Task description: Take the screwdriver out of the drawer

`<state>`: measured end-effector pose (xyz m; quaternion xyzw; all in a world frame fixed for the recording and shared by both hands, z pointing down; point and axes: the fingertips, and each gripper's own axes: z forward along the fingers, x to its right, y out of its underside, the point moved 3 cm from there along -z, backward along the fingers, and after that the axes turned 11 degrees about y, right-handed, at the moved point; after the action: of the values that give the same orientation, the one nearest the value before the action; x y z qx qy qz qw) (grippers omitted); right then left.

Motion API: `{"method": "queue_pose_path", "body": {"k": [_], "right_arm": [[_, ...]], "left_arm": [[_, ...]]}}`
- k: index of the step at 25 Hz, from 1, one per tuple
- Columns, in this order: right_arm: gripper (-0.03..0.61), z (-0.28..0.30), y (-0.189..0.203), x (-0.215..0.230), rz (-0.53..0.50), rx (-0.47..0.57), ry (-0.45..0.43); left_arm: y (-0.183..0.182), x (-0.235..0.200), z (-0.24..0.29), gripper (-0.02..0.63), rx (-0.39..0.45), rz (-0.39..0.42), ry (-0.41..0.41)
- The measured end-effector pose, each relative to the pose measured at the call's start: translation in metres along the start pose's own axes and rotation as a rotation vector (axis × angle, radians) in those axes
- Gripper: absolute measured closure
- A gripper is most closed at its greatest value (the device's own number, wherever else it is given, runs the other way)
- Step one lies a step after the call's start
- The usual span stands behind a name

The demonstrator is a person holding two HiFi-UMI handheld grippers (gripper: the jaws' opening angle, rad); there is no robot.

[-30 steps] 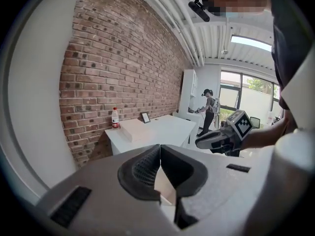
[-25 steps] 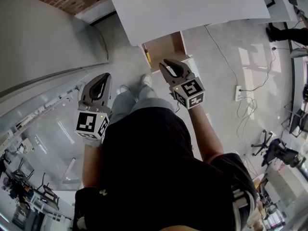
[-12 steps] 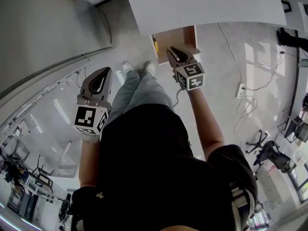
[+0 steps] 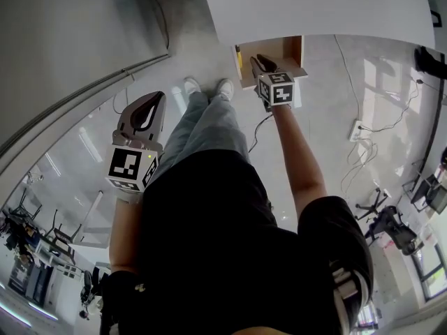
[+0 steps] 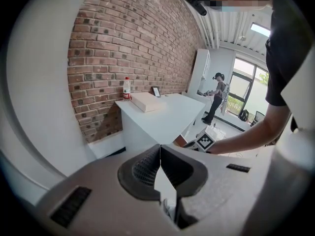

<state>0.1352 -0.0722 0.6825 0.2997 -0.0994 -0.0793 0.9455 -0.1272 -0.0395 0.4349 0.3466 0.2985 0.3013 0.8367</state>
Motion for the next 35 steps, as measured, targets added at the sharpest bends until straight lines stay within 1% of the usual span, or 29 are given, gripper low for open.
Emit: {"method": "queue_pose_path", "body": {"k": [5,9,12,18,23,31,35], "right_arm": [[0.505,0.048,0.022,0.011,-0.017,-0.061,0.038],[0.505,0.081,0.027,0.015,-0.028,-0.062,0.049],[0.505,0.104,0.033,0.013,-0.036,-0.069,0.046],[0.497,0.148,0.055,0.011,-0.078,-0.133,0.025],[0.488,0.170,0.068,0.012,-0.086,-0.171,0.015],[0.482,0.192,0.079,0.011,-0.089,-0.200,0.002],[0.491,0.201,0.084,0.012,-0.091,-0.215,-0.004]], "left_arm": [[0.015,-0.010,0.006,0.609,-0.030,-0.022,0.008],[0.024,-0.017,0.013,0.609,-0.048,-0.033,0.021],[0.036,-0.021,0.017,0.609,-0.063,-0.055,0.030],[0.058,-0.026,0.021,0.609,-0.109,-0.074,0.040],[0.071,-0.033,0.023,0.609,-0.125,-0.093,0.023],[0.087,-0.031,0.023,0.609,-0.173,-0.086,-0.016],[0.095,-0.030,0.023,0.609,-0.188,-0.096,-0.034]]}}
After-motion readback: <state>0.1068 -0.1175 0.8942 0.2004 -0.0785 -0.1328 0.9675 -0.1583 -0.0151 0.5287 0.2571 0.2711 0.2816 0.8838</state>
